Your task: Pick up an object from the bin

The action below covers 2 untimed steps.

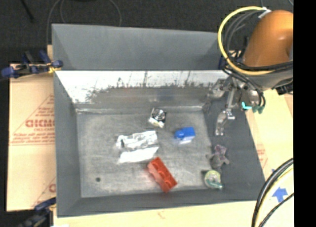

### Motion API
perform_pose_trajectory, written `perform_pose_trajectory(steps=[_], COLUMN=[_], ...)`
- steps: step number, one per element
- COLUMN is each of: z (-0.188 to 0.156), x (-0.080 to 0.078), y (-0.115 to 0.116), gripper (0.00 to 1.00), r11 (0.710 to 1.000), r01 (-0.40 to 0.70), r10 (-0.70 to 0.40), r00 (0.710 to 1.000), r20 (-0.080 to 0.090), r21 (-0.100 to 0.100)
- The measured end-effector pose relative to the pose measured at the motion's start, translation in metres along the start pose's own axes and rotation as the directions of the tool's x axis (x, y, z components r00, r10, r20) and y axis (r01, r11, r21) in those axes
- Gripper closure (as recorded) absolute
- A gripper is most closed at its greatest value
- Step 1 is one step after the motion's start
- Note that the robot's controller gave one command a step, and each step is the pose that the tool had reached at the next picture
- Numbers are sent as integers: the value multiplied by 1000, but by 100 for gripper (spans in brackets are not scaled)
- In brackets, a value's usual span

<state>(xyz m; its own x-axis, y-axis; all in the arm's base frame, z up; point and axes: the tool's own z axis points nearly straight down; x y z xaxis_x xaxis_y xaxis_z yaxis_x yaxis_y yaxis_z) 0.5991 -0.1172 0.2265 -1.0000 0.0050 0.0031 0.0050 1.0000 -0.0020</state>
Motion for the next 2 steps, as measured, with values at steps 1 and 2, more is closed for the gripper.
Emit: perform_pose_trajectory(steps=[1, 2], z=[154, 151], x=[-16, -14], y=[3, 51], gripper=[0, 0], r11=[987, 963], r01=[158, 268], r10=[-158, -269], r00=[987, 963], r20=[14, 17], r21=[4, 9])
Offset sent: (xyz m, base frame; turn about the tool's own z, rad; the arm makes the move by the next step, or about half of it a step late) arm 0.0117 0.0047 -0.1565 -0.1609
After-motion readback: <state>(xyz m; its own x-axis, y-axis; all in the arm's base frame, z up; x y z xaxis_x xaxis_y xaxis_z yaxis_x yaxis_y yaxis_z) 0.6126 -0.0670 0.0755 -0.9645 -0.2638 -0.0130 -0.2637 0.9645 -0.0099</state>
